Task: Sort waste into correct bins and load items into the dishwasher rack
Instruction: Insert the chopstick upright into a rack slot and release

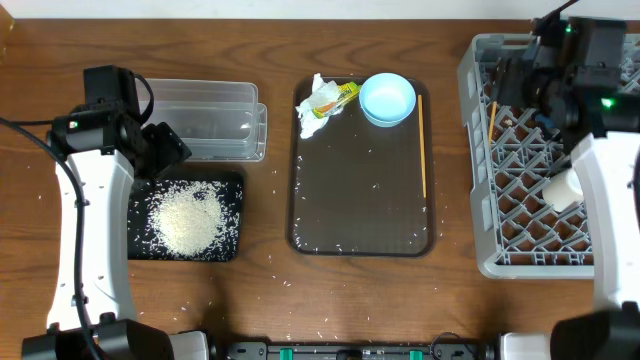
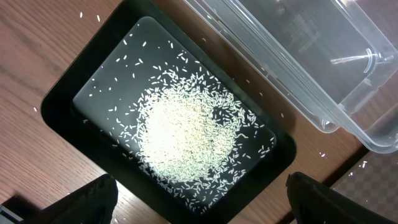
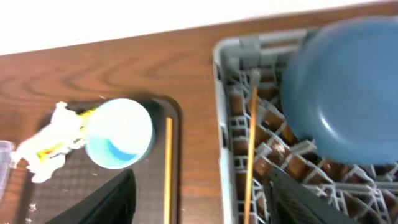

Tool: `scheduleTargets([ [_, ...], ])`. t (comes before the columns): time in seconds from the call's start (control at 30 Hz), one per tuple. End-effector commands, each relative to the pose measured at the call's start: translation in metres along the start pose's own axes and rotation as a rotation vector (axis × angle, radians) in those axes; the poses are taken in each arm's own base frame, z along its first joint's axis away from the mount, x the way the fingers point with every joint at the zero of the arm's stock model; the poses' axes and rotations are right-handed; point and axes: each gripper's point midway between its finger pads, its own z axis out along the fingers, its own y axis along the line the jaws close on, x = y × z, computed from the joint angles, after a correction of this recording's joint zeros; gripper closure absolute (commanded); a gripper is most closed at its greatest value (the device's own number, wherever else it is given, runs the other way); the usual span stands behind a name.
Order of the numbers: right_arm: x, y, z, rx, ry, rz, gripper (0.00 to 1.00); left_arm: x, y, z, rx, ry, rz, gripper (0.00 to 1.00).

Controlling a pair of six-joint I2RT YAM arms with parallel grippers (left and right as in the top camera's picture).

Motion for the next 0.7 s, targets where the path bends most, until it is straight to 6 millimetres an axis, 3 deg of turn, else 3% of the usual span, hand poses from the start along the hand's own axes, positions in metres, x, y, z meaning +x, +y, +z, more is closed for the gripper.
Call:
scheduleTargets([
  [0.0,0.006,-0.001,0.010,0.024,0.026,0.035,0.50,0.000,0.001,-0.004,0.005,-0.011,-0.008,0.10],
  [0.07,0.011,-0.012,0.018,0.079,0.045,0.081,0.66,0.000,0.001,-0.004,0.005,-0.011,-0.008,0.10],
  [0.1,0.015,-0.014,0.024,0.087,0.061,0.094,0.68,0.000,0.001,-0.004,0.005,-0.011,-0.008,0.10],
  [0.37,0.044,-0.026,0.085,0.112,0.168,0.144,0.71,0.000,0.001,-0.004,0.005,-0.011,-0.008,0.10],
  [0.47,0.050,-0.036,0.111,0.145,0.171,0.142,0.83,0.000,0.001,-0.004,0.005,-0.011,-0.008,0.10],
  [0.67,0.061,-0.057,0.159,0.217,0.158,0.135,0.91,0.000,0.001,-0.004,0.005,-0.011,-0.008,0.10],
])
